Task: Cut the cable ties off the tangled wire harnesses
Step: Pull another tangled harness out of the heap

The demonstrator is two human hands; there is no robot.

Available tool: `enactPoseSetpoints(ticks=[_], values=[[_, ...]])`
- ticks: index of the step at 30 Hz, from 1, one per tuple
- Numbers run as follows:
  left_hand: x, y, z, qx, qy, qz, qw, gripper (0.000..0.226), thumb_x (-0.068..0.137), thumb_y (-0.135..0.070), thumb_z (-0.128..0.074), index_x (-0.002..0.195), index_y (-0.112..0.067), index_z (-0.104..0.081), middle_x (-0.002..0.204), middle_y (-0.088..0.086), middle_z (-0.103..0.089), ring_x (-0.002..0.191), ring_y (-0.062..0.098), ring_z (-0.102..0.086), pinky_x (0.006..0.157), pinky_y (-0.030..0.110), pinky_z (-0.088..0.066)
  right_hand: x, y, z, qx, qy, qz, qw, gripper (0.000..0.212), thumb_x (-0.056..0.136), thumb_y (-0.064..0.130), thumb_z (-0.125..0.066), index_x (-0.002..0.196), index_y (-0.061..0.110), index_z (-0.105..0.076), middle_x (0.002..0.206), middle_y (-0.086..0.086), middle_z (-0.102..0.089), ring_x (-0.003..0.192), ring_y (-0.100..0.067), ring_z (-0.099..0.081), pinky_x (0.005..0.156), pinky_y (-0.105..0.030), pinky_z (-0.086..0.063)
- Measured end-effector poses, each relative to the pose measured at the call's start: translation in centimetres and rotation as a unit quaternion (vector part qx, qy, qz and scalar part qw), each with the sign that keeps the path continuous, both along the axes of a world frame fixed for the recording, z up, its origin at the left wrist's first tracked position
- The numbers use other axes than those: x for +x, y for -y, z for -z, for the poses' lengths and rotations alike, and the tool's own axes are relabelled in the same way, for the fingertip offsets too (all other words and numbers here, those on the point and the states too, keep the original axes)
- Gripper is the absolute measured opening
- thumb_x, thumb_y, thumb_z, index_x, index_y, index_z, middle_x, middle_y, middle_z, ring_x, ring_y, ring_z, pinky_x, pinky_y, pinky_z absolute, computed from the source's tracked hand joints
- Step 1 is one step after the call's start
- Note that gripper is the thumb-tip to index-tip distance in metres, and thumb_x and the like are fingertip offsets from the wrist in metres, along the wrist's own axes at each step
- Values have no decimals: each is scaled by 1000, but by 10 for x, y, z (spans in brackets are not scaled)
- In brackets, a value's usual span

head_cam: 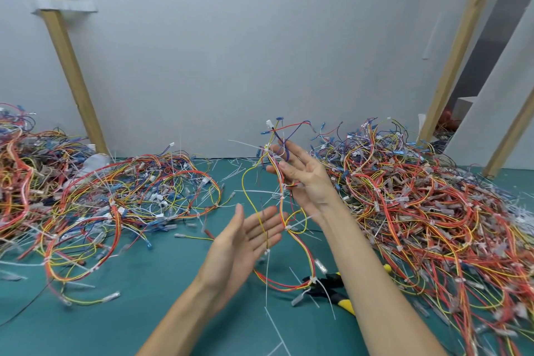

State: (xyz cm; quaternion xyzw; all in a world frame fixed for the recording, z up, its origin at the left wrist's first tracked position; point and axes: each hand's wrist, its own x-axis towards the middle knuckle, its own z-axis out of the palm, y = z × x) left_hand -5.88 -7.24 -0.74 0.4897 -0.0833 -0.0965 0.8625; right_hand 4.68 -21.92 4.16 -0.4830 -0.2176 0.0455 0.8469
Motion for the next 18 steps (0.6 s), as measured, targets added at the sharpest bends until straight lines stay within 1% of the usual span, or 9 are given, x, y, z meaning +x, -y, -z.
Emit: enactPoseSetpoints(ticks=[2, 4, 6, 8, 11, 14, 18], values=[[0, 1, 0, -2, -9, 27, 1000, 62, 93, -47, -30, 129, -1, -54, 128, 14, -64, 122, 25, -60, 95, 29, -53, -1, -5, 2, -15, 6, 4, 1000, 44, 81, -3, -60, 122, 12, -57, 108, 1, -74, 84, -21, -74, 72, -23, -55], [1, -1, 0, 2, -8, 38, 999, 58, 93, -42, -32, 130, -3, -53, 130, 12, -63, 122, 25, -59, 93, 28, -54, -3, -10, 3, -28, 7, 4, 1000, 46, 78, 2, -62, 122, 14, -57, 108, 2, -74, 84, -20, -74, 72, -23, -53], [3, -4, 0, 21, 1, 31, 999, 55, 92, -41, -34, 131, -6, -55, 130, 8, -64, 121, 20, -61, 89, 26, -53, -3, -13, 5, -36, 7, 6, 999, 44, 80, -1, -61, 121, 15, -57, 107, 3, -74, 83, -20, -74, 71, -22, -52], [4, -5, 1, 39, 5, 18, 999, 55, 92, -42, -35, 130, -9, -56, 129, 6, -65, 116, 18, -62, 86, 26, -51, -3, -13, 7, -42, 7, 6, 999, 42, 85, -7, -57, 121, 15, -58, 107, 3, -74, 82, -21, -74, 70, -22, -53], [5, -6, 2, 35, -6, 9, 999, 58, 92, -46, -34, 128, -9, -60, 126, 7, -67, 104, 14, -64, 80, 28, -46, -3, -12, 8, -37, 0, -1, 999, 42, 89, -12, -53, 124, 11, -57, 109, -1, -73, 82, -21, -74, 73, -23, -55], [5, -7, 2, 26, -13, 10, 1000, 60, 91, -49, -35, 124, -9, -63, 120, 6, -69, 93, 10, -65, 76, 27, -46, -4, -11, 9, -20, -13, -12, 1000, 45, 89, -14, -51, 130, 5, -53, 114, -8, -69, 81, -21, -74, 73, -22, -57], [6, -7, 3, 39, -5, 9, 999, 58, 88, -49, -38, 121, -10, -65, 113, 3, -71, 87, 8, -65, 74, 26, -45, -4, -10, 10, -5, -26, -21, 999, 46, 88, -12, -52, 130, 5, -53, 115, -10, -68, 80, -22, -74, 73, -22, -57]])
